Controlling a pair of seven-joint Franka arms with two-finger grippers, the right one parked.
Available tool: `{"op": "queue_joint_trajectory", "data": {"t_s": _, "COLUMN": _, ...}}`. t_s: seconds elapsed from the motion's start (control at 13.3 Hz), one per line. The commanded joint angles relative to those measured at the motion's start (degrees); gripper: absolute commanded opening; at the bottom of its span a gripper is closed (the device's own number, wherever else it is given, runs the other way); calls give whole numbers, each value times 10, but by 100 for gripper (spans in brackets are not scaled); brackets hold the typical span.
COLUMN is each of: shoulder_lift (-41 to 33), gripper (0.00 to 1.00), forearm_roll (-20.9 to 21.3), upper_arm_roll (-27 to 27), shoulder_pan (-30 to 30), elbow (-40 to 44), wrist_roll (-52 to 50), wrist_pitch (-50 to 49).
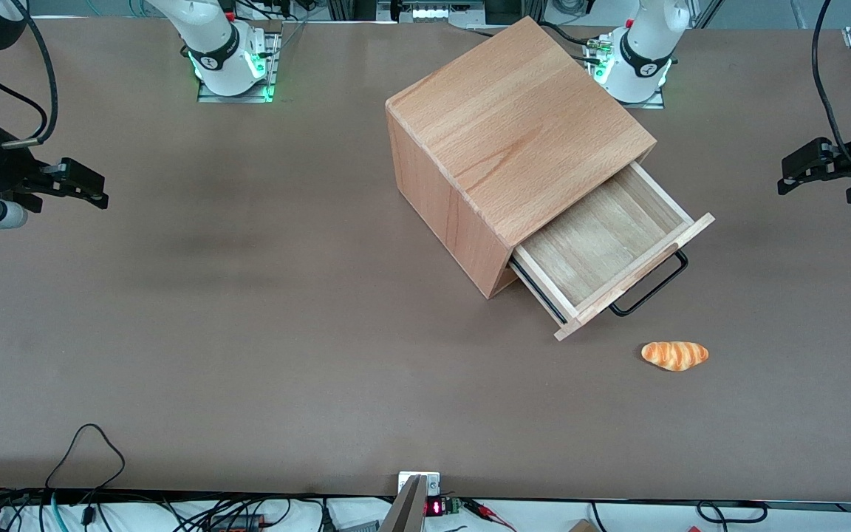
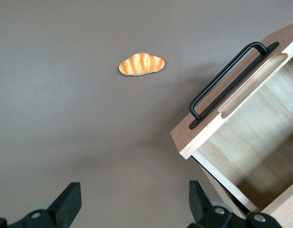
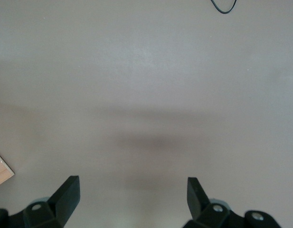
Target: Open top drawer with left arm
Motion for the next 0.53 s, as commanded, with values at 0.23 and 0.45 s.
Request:
{"op": "queue_joint_trajectory", "data": {"t_s": 0.23, "shoulder_lift": -8, "gripper": 100, "forearm_roll": 7, "upper_arm_roll": 4, "shoulder_pan": -5, "elbow": -4, "wrist_roll": -14, "wrist_pitch": 0}}
{"op": "queue_joint_trajectory", "data": {"t_s": 0.45, "shoulder_lift": -6, "gripper": 100, "forearm_roll": 4, "upper_arm_roll": 2, "shoulder_pan": -5, "elbow": -4, "wrist_roll": -67, "wrist_pitch": -2}}
